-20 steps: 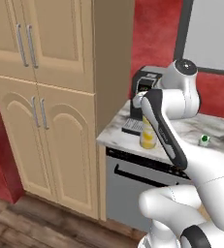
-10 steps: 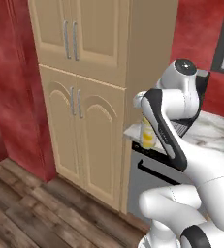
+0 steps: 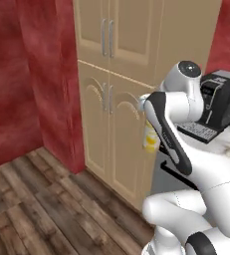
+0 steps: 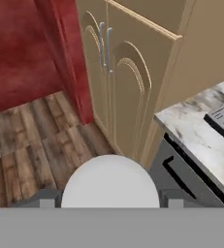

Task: Move the drinks to the dining counter.

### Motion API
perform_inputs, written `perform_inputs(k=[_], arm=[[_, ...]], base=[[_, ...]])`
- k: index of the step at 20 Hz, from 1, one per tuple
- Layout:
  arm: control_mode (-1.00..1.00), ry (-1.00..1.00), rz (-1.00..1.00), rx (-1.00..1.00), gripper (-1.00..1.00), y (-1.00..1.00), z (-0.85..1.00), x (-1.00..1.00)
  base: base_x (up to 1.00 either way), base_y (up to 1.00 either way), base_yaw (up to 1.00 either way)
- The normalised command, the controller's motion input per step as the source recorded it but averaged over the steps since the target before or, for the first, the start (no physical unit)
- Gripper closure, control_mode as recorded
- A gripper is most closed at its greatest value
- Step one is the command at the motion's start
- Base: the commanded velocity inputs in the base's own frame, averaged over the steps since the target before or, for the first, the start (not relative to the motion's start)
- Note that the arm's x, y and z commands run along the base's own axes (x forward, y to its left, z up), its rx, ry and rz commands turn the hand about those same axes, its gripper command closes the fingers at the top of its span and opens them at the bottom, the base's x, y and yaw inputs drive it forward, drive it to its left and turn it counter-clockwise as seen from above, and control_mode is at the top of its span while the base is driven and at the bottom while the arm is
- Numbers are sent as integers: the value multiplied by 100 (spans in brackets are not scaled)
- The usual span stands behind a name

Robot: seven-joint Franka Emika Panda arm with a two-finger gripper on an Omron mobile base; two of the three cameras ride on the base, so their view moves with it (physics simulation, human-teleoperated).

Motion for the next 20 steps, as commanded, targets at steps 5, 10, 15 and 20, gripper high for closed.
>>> perform_inputs(k=[5,10,15,20], arm=[[100,0,0,0,100,0,0,0],[100,0,0,0,100,0,0,0],[100,0,0,0,100,0,0,0],[100,0,0,0,100,0,0,0]], base=[[-39,9,37],[-40,11,37],[-43,11,36],[-40,14,36]])
